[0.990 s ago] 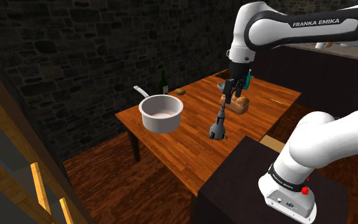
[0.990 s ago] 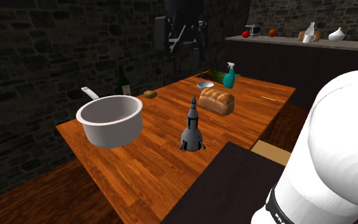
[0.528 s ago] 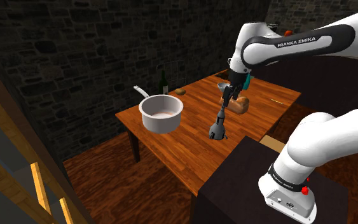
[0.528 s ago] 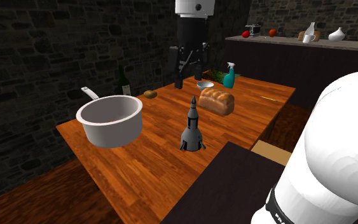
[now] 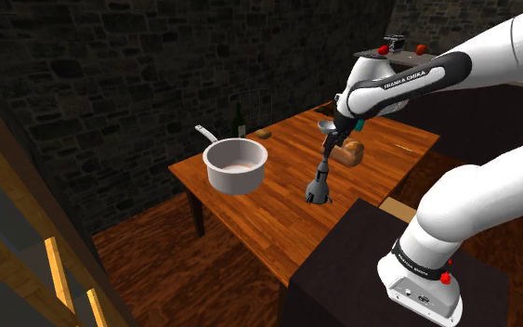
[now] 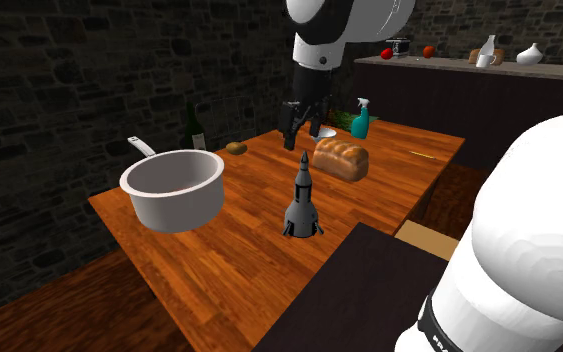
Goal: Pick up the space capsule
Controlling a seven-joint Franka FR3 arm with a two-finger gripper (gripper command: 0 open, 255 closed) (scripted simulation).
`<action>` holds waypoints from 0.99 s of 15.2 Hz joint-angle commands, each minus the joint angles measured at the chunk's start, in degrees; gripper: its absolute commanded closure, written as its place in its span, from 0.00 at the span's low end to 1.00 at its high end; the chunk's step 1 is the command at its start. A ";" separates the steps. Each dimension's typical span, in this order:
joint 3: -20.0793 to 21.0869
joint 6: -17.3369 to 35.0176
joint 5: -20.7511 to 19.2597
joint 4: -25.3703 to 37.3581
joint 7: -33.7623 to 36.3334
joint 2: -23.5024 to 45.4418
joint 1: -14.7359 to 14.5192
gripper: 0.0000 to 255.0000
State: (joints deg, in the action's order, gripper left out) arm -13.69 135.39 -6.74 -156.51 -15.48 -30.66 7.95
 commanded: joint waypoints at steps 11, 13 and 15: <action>-17.36 29.47 20.62 7.66 -26.77 26.26 -9.10 0.00; -18.39 30.98 27.66 8.80 -32.72 28.98 -10.70 0.00; -18.25 32.12 32.96 9.01 -36.90 30.90 -11.38 0.00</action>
State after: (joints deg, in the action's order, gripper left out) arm -31.77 166.59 22.30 -147.77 -49.24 -1.18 -2.78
